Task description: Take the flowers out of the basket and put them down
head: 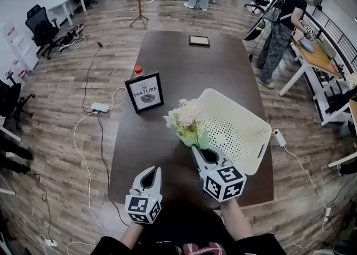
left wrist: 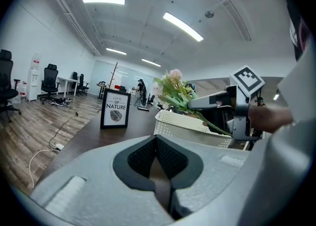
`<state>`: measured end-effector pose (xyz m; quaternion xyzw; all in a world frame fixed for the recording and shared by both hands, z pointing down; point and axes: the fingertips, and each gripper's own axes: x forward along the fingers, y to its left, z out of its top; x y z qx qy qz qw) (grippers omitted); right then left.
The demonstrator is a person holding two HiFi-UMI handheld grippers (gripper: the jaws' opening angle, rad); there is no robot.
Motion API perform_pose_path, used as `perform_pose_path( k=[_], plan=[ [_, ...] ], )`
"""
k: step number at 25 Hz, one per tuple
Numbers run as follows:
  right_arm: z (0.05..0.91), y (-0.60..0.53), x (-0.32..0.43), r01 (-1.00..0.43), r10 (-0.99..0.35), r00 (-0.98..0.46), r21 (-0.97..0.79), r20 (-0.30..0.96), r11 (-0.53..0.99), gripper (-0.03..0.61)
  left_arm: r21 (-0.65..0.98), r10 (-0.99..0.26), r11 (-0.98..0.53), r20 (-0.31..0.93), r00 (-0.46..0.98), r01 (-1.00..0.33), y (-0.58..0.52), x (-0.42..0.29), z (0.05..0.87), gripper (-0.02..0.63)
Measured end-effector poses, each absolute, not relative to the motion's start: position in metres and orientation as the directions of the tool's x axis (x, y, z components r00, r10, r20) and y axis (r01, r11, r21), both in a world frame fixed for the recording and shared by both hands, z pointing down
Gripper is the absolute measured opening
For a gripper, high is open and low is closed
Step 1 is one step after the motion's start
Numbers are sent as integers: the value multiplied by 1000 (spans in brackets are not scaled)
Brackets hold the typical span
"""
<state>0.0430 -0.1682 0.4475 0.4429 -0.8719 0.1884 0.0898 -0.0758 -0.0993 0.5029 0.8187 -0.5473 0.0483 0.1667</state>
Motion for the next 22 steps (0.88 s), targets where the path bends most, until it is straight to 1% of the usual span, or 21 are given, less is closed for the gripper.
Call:
perform_pose_path(
  k=[14, 22],
  plan=[
    [454, -154, 15, -786, -710, -618, -250, 337, 565, 49, 218, -882, -343, 261, 393, -914, -98, -89, 497, 9],
    [468, -144, -9, -776, -690, -630, -244, 357, 582, 50, 221, -888, -322, 266, 375, -921, -90, -112, 502, 9]
  ],
)
